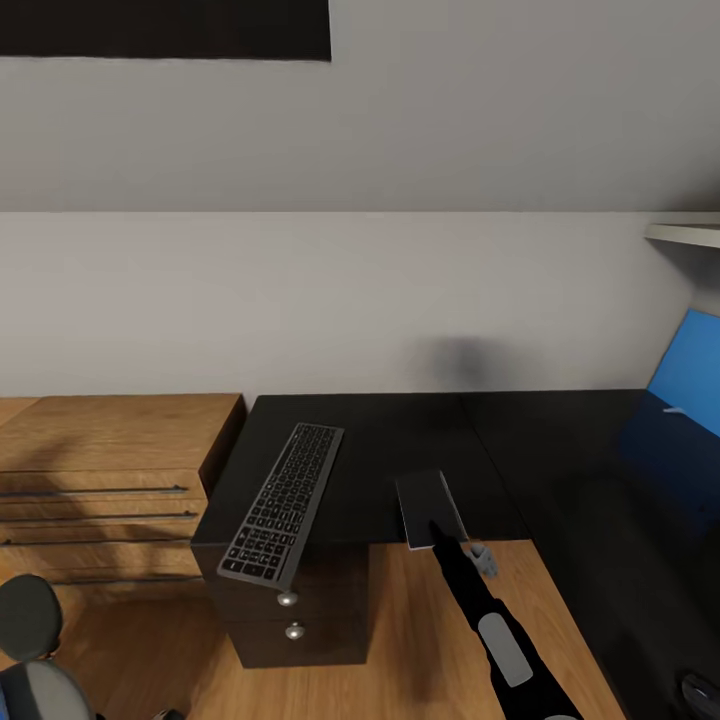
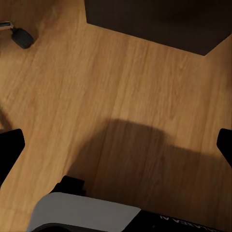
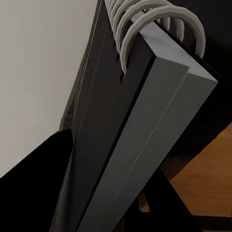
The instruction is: In the bedroom, organize the workspace by keeping the computer under the desk, ensuring the monitor is on the desk, placing the keyboard on the desk next to the monitor, placing the mouse on the desk next to the keyboard, moving the folder from the swivel chair onto the desk next to the mouse, stacking the notebook on top of the folder with the pen on top of the notebook, and positioning the swivel chair next to the desk.
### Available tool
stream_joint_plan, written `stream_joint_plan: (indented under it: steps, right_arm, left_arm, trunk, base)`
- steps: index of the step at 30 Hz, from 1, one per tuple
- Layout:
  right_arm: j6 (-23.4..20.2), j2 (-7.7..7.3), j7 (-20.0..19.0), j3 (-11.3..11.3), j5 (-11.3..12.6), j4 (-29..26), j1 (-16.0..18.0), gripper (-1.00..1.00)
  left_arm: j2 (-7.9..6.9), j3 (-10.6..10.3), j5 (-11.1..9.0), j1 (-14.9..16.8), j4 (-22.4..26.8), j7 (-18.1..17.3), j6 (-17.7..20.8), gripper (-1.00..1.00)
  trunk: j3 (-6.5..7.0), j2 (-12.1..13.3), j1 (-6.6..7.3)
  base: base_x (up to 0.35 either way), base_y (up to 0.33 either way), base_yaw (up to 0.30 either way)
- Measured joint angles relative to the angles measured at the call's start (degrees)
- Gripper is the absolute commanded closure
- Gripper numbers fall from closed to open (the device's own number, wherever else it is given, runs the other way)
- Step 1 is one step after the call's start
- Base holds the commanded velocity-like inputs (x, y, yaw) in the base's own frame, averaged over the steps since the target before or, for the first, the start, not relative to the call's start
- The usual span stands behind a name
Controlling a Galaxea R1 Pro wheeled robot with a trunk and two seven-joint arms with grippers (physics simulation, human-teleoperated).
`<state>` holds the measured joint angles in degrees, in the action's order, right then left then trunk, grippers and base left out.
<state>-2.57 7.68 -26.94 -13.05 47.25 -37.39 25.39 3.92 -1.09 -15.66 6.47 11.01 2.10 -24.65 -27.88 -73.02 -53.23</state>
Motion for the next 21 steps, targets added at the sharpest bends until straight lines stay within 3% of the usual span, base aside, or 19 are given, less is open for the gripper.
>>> stream_joint_plan:
  steps: [21]
  right_arm:
    - [0.03, 0.20, -0.05, 0.02, 0.01, 2.39, -0.02, 1.00]
  left_arm:
    - [-0.14, 0.08, -0.08, 0.00, 0.00, 0.08, -0.04, -1.00]
  trunk:
    - [0.00, 0.00, -0.01]
  base:
    - [0.010, 0.000, 0.000]
